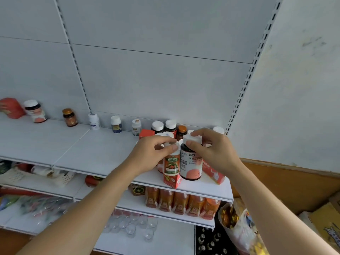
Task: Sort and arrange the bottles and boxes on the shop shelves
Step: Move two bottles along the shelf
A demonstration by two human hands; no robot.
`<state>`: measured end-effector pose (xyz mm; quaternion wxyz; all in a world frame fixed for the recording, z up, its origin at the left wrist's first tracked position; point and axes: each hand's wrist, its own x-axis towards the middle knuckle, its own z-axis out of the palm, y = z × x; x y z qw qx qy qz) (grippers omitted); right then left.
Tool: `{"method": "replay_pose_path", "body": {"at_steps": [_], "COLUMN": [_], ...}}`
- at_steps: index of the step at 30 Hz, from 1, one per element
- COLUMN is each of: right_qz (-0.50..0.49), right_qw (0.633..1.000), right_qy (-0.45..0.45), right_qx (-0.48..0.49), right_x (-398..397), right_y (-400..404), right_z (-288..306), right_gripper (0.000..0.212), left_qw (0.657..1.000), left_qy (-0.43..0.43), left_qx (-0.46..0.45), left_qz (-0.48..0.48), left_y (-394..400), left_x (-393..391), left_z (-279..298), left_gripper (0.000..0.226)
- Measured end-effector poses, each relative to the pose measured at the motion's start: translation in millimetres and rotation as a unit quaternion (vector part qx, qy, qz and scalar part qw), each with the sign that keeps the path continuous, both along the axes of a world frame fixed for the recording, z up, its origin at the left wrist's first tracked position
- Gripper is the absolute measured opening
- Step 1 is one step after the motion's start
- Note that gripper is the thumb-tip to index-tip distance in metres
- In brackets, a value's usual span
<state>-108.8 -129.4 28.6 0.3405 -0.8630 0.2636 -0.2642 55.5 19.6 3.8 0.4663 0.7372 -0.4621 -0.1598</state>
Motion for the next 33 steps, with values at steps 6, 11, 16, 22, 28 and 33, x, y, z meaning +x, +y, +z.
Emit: {"method": "replay_pose_path", "body": {"at_steps": [6,11,16,22,28,33], "right_qz": [0.025,0.035,0.043,0.087,0.134,0.172], "right_qw": [0.999,0.999,0.998,0.994,0.989,0.985], "right_qy": [0.02,0.024,0.026,0.048,0.051,0.021], "right_qx": [-0.007,-0.029,-0.032,-0.034,-0.033,-0.022], "right_x": [49.2,107.0,169.6,250.9,342.1,420.4], "right_y": [47.6,108.6,168.6,226.2,250.3,260.7], "right_z": [15.9,20.6,20.1,21.4,19.4,16.6], "right_gripper": [0.034,0.034,0.034,0.037,0.039,0.035], "left_qw": [0.999,0.998,0.997,0.992,0.985,0.977], "left_qy": [-0.02,-0.021,-0.007,0.012,0.043,0.023], "left_qx": [-0.02,-0.017,-0.014,-0.008,-0.031,-0.031], "left_qz": [0.031,0.057,0.082,0.124,0.167,0.211], "left_y": [58.2,122.7,189.0,254.1,290.3,306.7], "left_x": [40.3,91.5,151.1,220.5,297.1,363.1], "left_z": [4.1,10.7,11.8,7.9,0.0,2.9], "left_gripper": [0.032,0.029,0.028,0.025,0.021,0.023]}}
